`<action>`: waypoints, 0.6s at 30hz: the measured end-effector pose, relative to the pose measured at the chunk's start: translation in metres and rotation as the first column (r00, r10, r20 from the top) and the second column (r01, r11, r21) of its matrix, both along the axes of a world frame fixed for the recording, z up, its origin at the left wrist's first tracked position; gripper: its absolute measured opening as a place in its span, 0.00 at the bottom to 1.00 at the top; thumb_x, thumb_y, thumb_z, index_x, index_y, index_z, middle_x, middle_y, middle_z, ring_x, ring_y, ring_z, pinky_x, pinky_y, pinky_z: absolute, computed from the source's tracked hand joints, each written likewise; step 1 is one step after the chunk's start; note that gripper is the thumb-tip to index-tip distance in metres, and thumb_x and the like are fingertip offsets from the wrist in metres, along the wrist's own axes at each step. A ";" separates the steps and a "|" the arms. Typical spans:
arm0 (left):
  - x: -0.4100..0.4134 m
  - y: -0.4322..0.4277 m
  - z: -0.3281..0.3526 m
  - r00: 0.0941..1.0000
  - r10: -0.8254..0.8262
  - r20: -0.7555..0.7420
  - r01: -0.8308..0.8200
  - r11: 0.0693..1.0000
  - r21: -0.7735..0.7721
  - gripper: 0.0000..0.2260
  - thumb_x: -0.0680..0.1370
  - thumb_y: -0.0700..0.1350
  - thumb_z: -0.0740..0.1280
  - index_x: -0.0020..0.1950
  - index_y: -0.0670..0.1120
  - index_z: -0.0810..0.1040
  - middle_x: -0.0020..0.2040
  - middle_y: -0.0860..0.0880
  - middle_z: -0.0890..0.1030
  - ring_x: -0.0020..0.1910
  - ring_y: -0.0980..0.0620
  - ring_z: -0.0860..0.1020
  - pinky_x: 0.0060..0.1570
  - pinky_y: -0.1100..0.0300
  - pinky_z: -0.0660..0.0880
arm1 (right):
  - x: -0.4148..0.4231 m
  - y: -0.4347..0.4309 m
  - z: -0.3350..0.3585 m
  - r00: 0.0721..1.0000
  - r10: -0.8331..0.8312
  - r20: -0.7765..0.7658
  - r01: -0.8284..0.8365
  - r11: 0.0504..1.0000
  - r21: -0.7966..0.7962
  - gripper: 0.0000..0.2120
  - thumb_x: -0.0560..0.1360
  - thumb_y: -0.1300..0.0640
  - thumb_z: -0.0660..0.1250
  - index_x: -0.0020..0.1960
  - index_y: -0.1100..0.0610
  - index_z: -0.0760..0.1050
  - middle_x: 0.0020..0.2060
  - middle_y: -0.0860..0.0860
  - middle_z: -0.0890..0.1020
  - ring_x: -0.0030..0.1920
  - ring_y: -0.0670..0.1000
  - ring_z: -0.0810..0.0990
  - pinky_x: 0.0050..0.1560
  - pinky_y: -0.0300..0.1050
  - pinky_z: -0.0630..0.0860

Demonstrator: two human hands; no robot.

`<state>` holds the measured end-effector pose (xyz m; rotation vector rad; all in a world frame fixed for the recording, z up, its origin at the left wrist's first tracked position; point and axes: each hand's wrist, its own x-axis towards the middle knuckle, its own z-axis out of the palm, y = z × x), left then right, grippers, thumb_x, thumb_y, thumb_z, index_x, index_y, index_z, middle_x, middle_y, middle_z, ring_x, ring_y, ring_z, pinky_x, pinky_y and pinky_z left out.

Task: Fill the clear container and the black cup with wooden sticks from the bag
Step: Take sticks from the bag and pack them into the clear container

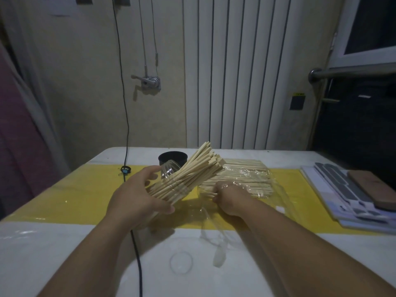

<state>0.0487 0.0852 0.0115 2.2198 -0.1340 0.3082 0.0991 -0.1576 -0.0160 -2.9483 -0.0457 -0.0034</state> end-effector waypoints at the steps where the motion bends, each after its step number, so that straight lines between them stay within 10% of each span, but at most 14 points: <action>1: 0.000 0.000 0.000 1.000 -0.002 0.001 0.002 1.000 0.001 0.43 0.47 0.55 0.79 0.60 0.70 0.68 0.59 0.62 0.77 0.55 0.56 0.77 0.53 0.50 0.76 | -0.004 0.000 0.000 1.000 0.003 -0.007 -0.003 1.000 -0.028 0.14 0.82 0.49 0.60 0.65 0.51 0.74 0.68 0.54 0.74 0.69 0.58 0.70 0.66 0.49 0.65; 18: -0.002 -0.004 0.001 1.000 -0.018 -0.002 0.018 1.000 -0.007 0.38 0.47 0.54 0.79 0.53 0.73 0.70 0.58 0.61 0.77 0.56 0.55 0.77 0.56 0.48 0.77 | -0.058 0.003 0.015 0.991 0.129 0.021 -0.123 0.978 -0.169 0.08 0.80 0.52 0.61 0.56 0.53 0.75 0.58 0.54 0.79 0.58 0.58 0.78 0.46 0.45 0.68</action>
